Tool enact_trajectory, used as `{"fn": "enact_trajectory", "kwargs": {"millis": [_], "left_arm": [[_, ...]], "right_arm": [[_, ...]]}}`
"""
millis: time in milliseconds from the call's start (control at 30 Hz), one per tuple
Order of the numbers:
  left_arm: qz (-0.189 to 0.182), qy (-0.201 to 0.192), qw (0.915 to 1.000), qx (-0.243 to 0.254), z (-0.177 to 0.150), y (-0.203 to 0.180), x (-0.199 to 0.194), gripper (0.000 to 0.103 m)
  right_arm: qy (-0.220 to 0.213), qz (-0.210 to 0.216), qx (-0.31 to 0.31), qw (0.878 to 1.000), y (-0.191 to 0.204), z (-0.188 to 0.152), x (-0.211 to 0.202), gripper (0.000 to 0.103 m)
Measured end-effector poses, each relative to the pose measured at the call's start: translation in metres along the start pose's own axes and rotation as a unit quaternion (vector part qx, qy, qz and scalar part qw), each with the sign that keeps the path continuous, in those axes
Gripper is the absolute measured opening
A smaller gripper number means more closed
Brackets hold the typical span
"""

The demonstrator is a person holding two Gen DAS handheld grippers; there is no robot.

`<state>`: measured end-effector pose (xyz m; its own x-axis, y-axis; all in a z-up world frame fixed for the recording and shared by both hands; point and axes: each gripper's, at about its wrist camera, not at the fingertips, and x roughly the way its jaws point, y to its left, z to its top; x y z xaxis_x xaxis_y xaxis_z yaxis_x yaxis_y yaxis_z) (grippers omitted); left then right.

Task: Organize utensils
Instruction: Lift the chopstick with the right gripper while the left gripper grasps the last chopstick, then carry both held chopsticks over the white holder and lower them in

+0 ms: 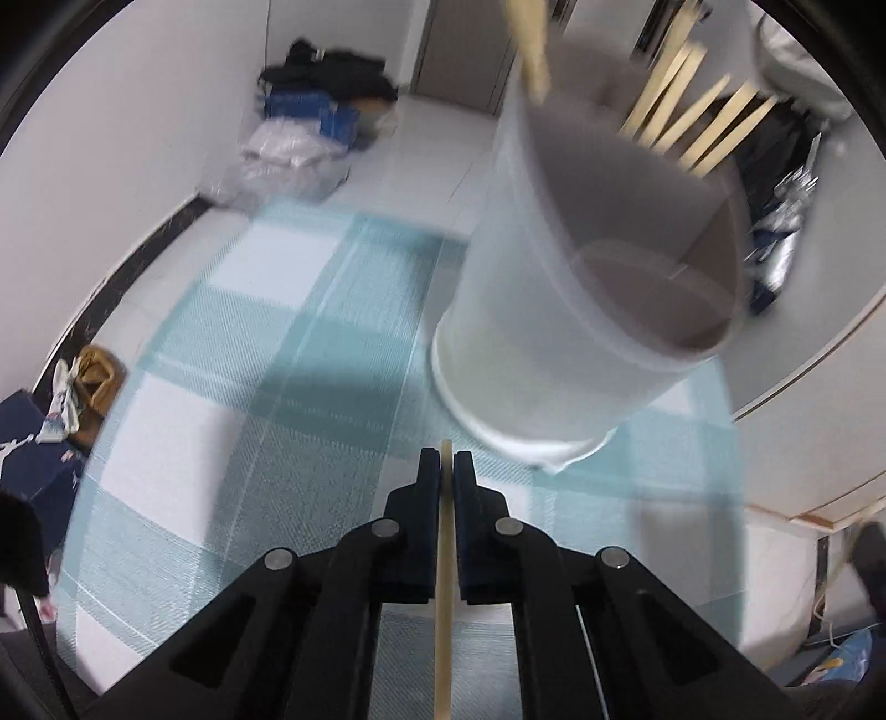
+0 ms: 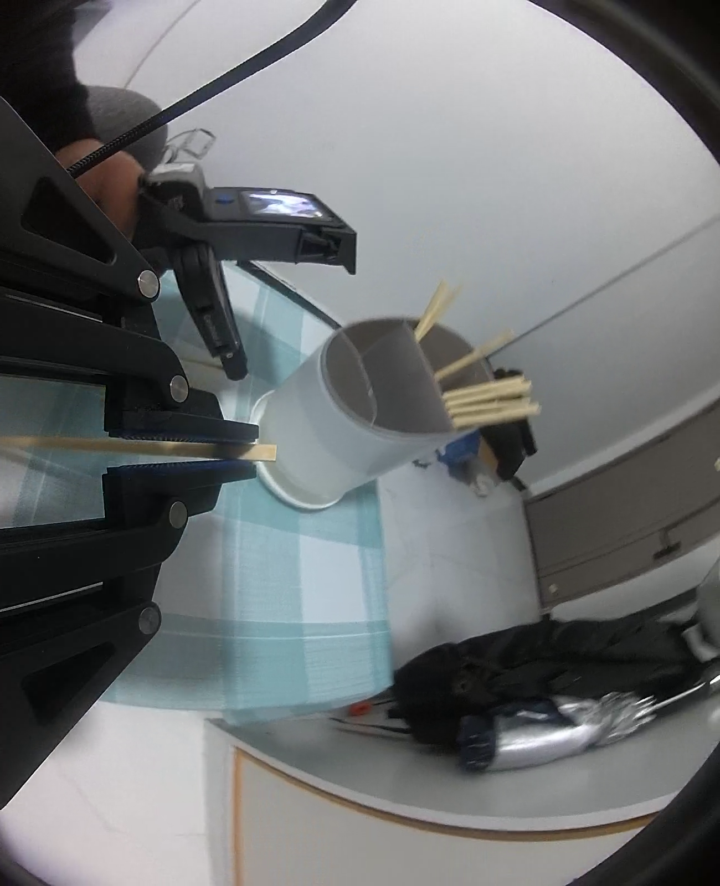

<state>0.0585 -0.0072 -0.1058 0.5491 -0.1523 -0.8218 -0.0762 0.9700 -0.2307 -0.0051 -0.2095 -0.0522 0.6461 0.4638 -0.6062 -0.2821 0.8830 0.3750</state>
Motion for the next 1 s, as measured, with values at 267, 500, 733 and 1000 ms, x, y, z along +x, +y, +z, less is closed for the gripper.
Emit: {"fn": "enact_trajectory", "kwargs": {"millis": [267, 500, 733, 1000], "left_arm": [[-0.042, -0.109, 0.9927, 0.029, 0.003, -0.018, -0.077, 0.001], [-0.057, -0.144, 0.9866, 0.05, -0.001, -0.023, -0.102, 0.001], [-0.065, -0.166, 0.981, 0.077, -0.001, -0.022, -0.121, 0.001], [-0.079, -0.174, 0.9745, 0.117, 0.003, -0.033, -0.14, 0.001]], "right_arm": [[-0.021, 0.0, -0.014, 1.0, 0.011, -0.003, -0.008, 0.005], [-0.034, -0.021, -0.031, 0.999, 0.018, -0.002, -0.004, 0.005], [-0.065, -0.033, -0.041, 0.997, 0.027, 0.006, -0.007, 0.005], [-0.093, -0.036, -0.045, 0.994, 0.036, 0.013, -0.01, 0.005]]}}
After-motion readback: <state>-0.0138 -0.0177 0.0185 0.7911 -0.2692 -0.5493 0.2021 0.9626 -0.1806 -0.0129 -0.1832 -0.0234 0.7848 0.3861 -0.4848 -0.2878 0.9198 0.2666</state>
